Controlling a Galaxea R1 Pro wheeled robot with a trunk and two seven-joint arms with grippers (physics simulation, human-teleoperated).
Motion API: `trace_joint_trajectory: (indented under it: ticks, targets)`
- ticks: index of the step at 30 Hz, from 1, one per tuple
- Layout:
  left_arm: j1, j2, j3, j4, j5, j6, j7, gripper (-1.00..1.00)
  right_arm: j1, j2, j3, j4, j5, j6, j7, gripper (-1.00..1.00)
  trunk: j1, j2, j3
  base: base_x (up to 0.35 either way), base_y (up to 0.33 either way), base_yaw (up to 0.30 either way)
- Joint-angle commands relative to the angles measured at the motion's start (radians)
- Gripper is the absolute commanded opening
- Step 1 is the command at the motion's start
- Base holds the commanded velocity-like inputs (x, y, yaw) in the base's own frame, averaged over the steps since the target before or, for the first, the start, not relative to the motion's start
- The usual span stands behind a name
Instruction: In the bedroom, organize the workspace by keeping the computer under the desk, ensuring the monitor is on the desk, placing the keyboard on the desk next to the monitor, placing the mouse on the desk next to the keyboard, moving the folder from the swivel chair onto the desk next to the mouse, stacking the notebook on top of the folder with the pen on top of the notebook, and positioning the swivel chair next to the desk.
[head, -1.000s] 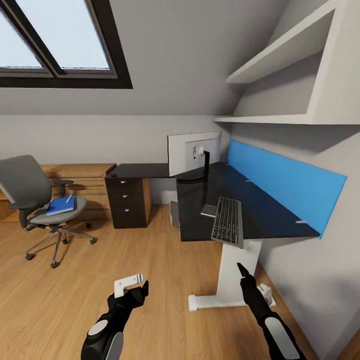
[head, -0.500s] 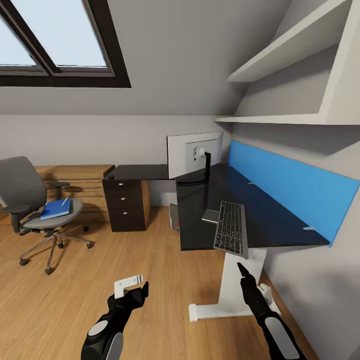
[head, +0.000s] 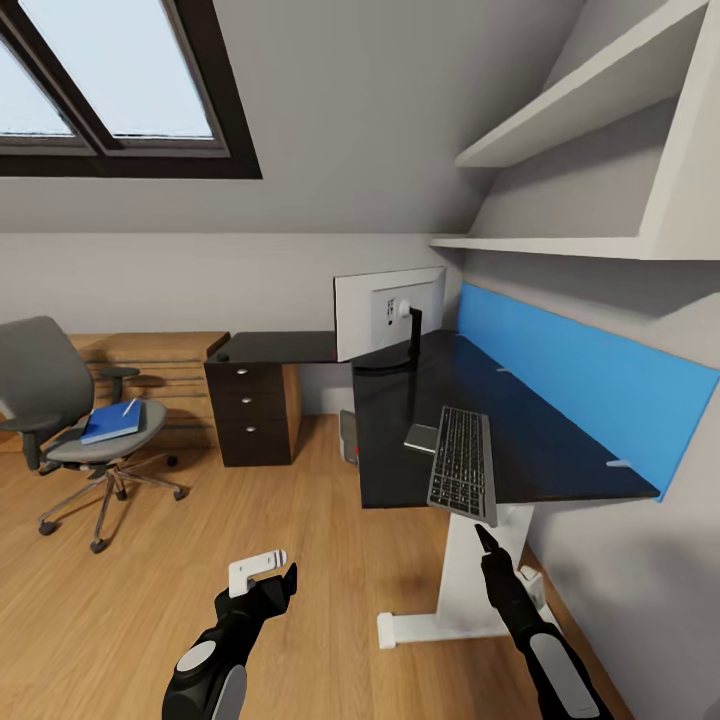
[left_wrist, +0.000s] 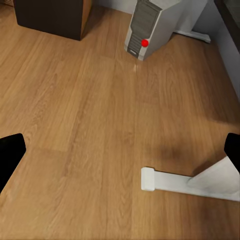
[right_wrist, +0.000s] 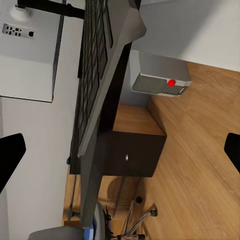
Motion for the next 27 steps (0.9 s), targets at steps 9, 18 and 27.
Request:
trace_joint_trajectory:
  ticks: [9, 18, 27]
  targets:
    - [-0.001, 0.000, -0.001, -0.002, 0.011, 0.003, 0.009, 1.00, -0.001, 0.000, -0.005, 0.000, -0.010, 0.010, 0.003, 1.00, 0.000, -0.001, -0.001, 0.000, 0.000, 0.000]
    - [-0.001, 0.001, -0.001, -0.001, 0.011, 0.003, 0.009, 1.00, -0.001, 0.000, -0.005, 0.000, -0.010, 0.010, 0.002, 1.00, 0.000, -0.001, -0.001, 0.159, 0.000, 0.000]
    - [-0.001, 0.001, -0.001, 0.003, 0.010, 0.001, 0.010, 1.00, -0.001, 0.000, -0.006, 0.000, -0.010, 0.010, 0.002, 1.00, 0.000, -0.001, -0.001, 0.181, 0.000, 0.000]
